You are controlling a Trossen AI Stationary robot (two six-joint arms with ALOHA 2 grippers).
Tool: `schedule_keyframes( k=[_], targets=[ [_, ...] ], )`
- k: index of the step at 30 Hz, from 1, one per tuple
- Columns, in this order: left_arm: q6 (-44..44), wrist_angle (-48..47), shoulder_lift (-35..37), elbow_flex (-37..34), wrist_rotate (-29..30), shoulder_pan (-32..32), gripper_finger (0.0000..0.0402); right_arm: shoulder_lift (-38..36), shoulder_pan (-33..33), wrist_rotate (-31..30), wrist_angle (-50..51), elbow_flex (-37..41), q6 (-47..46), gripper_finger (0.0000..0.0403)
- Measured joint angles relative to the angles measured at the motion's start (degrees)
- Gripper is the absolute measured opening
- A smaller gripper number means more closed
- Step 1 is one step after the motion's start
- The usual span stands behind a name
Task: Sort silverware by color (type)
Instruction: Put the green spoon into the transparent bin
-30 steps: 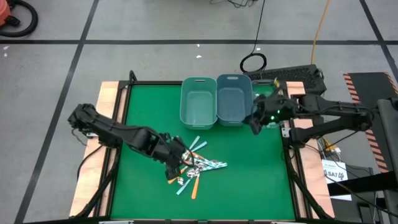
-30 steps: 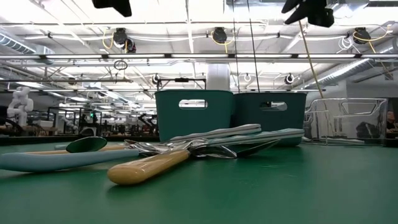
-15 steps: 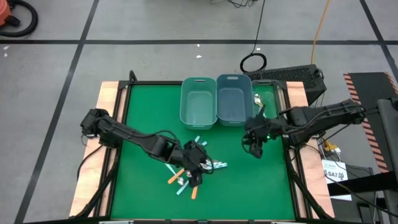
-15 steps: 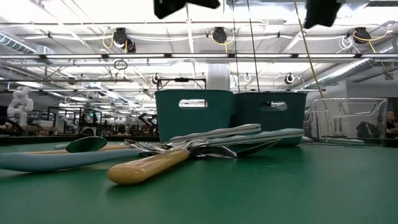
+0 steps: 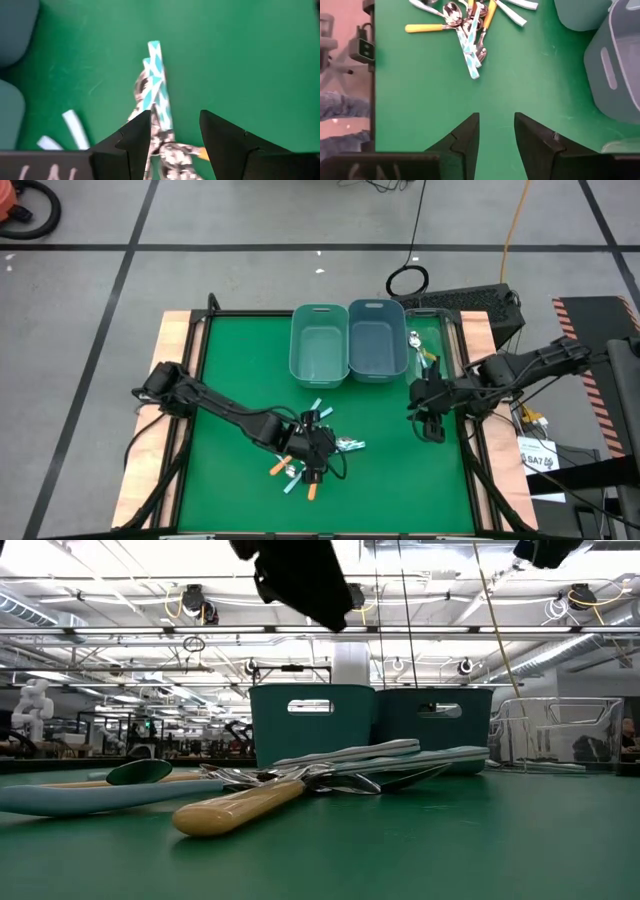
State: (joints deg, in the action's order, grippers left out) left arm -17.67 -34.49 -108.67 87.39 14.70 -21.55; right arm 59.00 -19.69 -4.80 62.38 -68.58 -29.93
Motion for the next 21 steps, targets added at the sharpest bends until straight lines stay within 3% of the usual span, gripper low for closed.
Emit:
schedule_keyframes(
  k=[6,13,19,21],
  targets=[
    [-0.5,-0.8,-0.9,0.5,3.8,1.7,0.0177,-1.2,-2.0,-4.3,0.5,0.0,-0.1,0.0119],
    [-0.8,-7.2,-0.7,7.9,3.8,2.1,0.0177,-1.5,-2.2,-5.3,1.1,0.0,-0.6,0.0119],
    [2.2,-9.6,-0.7,8.6,-5.0,5.2,0.0177,-1.5,-2.2,-8.9,-0.2,0.0,-1.3,0.0119],
    [2.4,-9.9,-0.8,8.6,-5.5,5.9,0.0177,-1.5,-2.2,-8.8,-0.4,0.0,-2.8,0.0119]
  ],
)
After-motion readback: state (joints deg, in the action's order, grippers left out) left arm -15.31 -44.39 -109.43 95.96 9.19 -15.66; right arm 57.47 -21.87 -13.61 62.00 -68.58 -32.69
